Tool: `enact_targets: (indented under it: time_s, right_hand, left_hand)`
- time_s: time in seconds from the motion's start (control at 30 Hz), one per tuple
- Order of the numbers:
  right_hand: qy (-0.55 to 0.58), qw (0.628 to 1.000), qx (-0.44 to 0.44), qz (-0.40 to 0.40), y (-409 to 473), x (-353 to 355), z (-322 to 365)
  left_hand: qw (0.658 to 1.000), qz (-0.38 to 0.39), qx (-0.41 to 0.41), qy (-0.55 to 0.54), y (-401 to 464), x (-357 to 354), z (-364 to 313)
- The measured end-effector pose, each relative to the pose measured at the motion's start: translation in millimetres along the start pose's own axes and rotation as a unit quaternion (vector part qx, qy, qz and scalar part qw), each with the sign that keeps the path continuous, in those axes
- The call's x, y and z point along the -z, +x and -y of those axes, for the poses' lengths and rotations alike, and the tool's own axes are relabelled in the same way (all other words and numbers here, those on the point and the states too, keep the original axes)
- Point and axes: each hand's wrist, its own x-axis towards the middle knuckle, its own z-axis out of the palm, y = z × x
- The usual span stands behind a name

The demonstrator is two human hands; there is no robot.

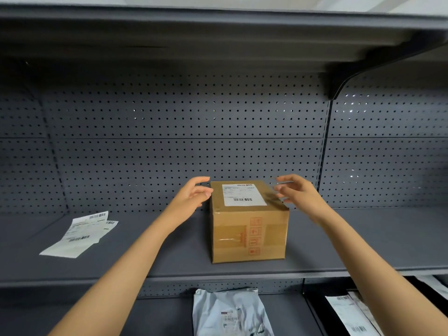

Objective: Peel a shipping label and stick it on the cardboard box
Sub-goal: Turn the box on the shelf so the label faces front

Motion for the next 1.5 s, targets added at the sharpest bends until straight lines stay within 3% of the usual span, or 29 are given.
enact_targets:
  time_s: [0.13,0.23,0.33,0.43,0.63,0.8,0.97,1.5]
  right_hand:
    - [-0.006,0.999,-0.039,-0.022,13.8,7.5,-15.1]
    - [0.019,0.991,-0.132,0.009,20.5,7.2,-30.5]
    - [0.091,0.963,-0.242,0.082,21.8,4.8,-45.7]
    - [0.144,0.941,-0.273,0.138,16.4,2.7,-52.5]
    - [0.159,0.941,-0.239,0.179,11.7,4.0,-48.3]
    - [0.168,0.960,-0.132,0.178,14.2,10.6,-41.5]
    - [0.179,0.969,-0.074,0.155,10.8,4.3,-47.9]
    - [0.188,0.977,-0.097,0.031,-5.8,-19.4,-81.4]
  left_hand:
    - [0.998,-0.042,0.043,-0.005,15.9,-11.0,10.3]
    - [0.988,-0.057,0.136,-0.052,24.5,-19.4,21.3]
    - [0.963,-0.006,0.232,-0.140,27.8,-28.4,32.3]
    - [0.943,0.052,0.263,-0.197,26.4,-34.3,36.1]
    - [0.946,0.048,0.235,-0.218,25.2,-33.4,36.5]
    - [0.965,0.020,0.118,-0.235,29.9,-27.6,31.5]
    - [0.977,-0.009,0.063,-0.204,29.2,-31.6,38.1]
    - [0.985,-0.065,0.089,-0.135,12.3,-48.0,54.5]
